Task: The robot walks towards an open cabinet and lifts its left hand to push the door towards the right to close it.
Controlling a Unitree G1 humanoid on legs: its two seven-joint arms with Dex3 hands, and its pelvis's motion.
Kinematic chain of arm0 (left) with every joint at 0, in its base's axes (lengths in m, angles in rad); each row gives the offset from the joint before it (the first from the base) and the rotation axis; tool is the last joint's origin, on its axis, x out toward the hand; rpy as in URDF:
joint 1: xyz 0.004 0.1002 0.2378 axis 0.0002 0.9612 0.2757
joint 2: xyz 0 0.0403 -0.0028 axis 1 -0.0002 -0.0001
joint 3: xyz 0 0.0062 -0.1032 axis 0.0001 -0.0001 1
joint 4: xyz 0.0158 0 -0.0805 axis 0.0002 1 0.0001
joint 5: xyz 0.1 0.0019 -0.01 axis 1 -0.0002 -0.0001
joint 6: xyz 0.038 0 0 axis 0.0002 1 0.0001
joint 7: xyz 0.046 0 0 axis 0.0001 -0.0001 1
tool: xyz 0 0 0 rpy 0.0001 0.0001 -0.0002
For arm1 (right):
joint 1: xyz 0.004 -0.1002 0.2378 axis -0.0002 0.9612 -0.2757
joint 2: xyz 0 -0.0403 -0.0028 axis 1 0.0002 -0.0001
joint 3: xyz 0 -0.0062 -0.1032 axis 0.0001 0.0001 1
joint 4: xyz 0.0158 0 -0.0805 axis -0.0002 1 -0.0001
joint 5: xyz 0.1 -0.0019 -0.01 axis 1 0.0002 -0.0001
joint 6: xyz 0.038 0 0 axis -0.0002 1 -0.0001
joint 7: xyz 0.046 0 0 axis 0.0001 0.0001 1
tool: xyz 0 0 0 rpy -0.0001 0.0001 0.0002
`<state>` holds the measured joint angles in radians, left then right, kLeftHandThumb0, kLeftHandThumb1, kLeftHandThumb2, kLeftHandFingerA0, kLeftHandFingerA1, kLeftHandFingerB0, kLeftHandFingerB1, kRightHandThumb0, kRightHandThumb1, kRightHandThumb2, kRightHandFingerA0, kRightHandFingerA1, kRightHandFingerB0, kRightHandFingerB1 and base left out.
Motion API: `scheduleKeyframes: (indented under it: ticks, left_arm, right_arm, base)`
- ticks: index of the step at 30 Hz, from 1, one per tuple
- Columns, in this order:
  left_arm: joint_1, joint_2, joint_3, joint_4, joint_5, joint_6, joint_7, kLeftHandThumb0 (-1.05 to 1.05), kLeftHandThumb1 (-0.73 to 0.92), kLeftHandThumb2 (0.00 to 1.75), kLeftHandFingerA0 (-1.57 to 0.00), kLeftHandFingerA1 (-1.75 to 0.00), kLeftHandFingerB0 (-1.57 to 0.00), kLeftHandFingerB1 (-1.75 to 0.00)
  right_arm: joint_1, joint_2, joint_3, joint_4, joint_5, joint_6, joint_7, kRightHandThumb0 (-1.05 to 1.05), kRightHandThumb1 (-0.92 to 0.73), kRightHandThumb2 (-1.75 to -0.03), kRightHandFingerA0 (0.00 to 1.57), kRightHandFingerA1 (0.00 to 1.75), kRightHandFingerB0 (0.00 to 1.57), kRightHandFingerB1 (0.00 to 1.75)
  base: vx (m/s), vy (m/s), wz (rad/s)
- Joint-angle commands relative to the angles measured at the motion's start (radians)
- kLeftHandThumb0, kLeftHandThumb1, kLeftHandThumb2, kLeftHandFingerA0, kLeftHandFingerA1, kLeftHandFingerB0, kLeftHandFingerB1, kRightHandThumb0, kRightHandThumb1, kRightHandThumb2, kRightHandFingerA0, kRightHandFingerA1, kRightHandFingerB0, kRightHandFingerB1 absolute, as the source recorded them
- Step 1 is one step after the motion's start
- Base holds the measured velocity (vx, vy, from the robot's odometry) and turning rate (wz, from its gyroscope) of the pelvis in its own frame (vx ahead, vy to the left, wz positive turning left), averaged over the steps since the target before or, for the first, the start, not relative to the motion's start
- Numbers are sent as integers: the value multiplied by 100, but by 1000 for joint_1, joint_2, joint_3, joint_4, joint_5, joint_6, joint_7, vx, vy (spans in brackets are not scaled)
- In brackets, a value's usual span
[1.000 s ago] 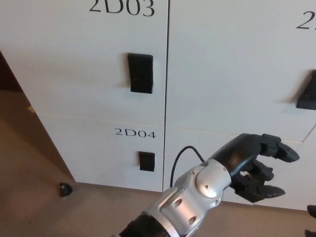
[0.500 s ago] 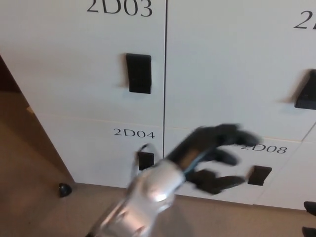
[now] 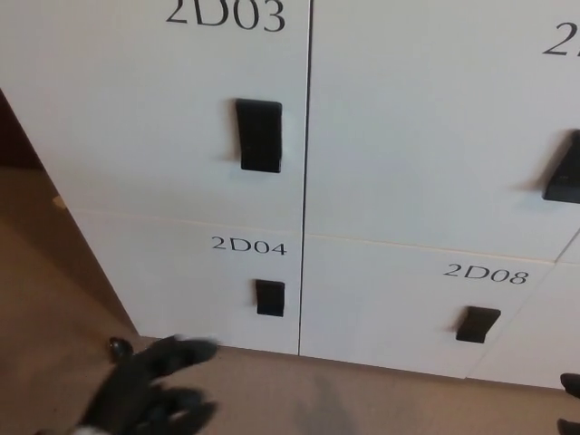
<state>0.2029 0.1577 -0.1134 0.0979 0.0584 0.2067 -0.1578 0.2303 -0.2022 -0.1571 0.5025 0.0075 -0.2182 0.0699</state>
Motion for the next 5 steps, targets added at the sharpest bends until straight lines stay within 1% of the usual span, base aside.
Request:
scheduleKeyframes:
  ticks: [1, 2, 3, 5]
  left_arm:
    - [110, 47, 253, 43, -209, -56, -75, -19, 63, 58, -47, -50, -39, -45]
    - [107, 42, 260, 45, -206, -54, -78, -19, 63, 58, -47, -50, -39, -45]
    - [97, 38, 269, 48, -207, -48, -82, -15, 44, 89, -38, -61, -28, -56]
    - [90, 35, 276, 51, -207, -44, -86, -15, 44, 89, -38, -61, -28, -56]
  right_arm:
    - [-7, -29, -44, 39, 56, 51, 41, -25, -70, -61, 56, 45, 50, 41]
    - [-8, -30, -46, 39, 54, 51, 42, -25, -70, -61, 56, 45, 50, 41]
    - [-14, -34, -46, 43, 51, 47, 44, -24, -70, -61, 57, 46, 51, 42]
    - [-19, -38, -46, 45, 48, 44, 47, -24, -70, -61, 57, 46, 51, 42]
  base:
    - [0, 0, 0]
    - [0, 0, 0]
    - [0, 0, 0]
    - [0, 0, 0]
